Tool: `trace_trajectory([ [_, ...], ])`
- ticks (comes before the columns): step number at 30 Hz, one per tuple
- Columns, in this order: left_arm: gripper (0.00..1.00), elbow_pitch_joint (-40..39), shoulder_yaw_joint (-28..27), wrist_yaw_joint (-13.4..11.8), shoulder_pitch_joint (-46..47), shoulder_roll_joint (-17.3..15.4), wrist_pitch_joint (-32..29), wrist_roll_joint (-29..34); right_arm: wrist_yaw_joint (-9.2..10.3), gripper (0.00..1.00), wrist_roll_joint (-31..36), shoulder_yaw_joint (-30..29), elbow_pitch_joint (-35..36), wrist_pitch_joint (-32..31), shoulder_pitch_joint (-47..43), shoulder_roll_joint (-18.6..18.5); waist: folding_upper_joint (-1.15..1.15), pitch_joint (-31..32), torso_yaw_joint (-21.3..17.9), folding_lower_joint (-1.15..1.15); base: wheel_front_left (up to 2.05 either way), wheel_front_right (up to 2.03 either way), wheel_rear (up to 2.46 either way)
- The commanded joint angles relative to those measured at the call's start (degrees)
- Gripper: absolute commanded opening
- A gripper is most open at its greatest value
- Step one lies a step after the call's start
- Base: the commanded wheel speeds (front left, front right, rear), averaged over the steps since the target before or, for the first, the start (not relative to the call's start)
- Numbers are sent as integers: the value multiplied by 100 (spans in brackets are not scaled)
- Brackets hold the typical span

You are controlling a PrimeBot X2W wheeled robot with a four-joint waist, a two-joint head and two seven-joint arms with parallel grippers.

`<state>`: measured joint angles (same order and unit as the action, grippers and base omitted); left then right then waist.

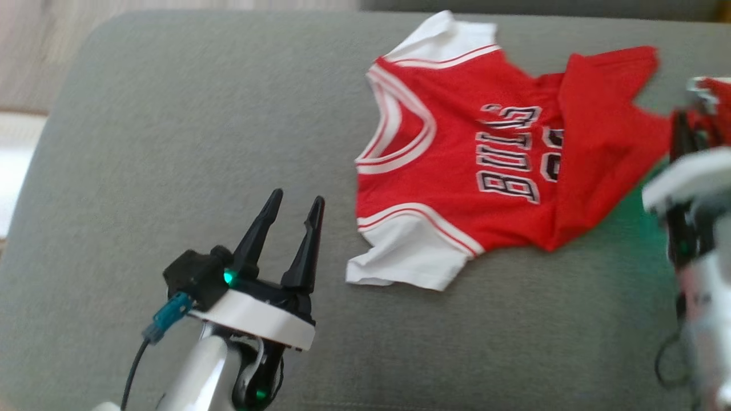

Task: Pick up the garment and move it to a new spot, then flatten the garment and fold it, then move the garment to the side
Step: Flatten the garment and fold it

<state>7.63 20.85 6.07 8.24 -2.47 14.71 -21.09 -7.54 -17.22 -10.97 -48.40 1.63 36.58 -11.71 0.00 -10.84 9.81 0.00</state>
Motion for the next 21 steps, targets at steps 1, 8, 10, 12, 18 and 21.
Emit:
trace_trajectory([
  [1,100,-180,-236,3,79,-41,29,50,5,0,-31,69,301,-19,-55,-10,0,239,-267,0,0,0,0],
  [8,100,-178,-382,24,-99,-41,29,88,5,0,-9,-616,1541,-325,-1465,417,0,479,-602,0,0,0,0],
  [10,100,-164,-433,29,-140,-41,29,96,5,0,56,-749,1826,-448,-1781,573,0,533,-671,0,0,0,0],
  [12,100,-145,-495,35,-167,-41,29,103,5,0,137,-816,2060,-575,-2020,695,0,565,-741,0,0,0,0],
  [18,100,-57,-681,47,-88,-41,29,109,5,100,440,-791,2727,-501,-2276,852,0,540,-895,0,0,0,0],
  [21,100,52,-781,51,38,-41,29,119,5,100,394,-499,3110,-336,-2307,872,0,483,-974,0,0,0,0],
])
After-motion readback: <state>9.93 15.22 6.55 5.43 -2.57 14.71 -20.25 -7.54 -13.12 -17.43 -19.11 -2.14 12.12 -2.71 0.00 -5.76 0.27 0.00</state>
